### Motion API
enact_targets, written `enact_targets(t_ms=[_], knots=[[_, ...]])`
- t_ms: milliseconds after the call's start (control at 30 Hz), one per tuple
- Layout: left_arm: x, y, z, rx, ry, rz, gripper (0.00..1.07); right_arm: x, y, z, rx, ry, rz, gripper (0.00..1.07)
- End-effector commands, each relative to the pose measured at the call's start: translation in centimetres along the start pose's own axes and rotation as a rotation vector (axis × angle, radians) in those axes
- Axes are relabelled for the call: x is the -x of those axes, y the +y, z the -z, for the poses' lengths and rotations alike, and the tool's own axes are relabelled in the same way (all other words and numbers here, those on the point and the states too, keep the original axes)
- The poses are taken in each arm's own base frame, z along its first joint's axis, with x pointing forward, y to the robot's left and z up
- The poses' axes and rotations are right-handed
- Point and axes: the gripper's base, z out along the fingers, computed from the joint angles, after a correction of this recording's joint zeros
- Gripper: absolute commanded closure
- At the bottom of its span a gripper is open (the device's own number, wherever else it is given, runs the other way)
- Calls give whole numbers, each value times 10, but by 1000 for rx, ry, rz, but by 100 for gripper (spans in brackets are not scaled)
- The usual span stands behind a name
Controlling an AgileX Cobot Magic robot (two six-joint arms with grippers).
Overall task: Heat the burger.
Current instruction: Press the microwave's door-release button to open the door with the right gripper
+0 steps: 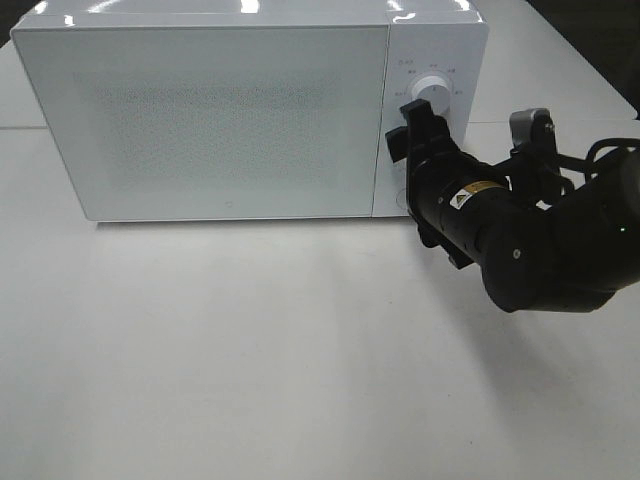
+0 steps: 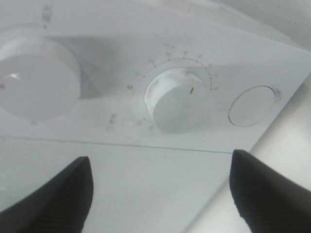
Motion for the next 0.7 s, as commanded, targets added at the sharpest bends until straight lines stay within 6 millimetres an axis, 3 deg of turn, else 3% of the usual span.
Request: enact_targets(t_ms=[33,267,533,700], knots=[[-1,-1,1,-5,-22,2,6,-2,5,12,-90,134,268,32],[-1,-1,1,-5,-22,2,6,-2,7,26,-175,319,590,32],[-1,-1,1,-5,-22,2,6,22,16,46,-214,512,862,32],[-1,-1,1,-5,-22,2,6,42,38,63,-255,619,1048,32]])
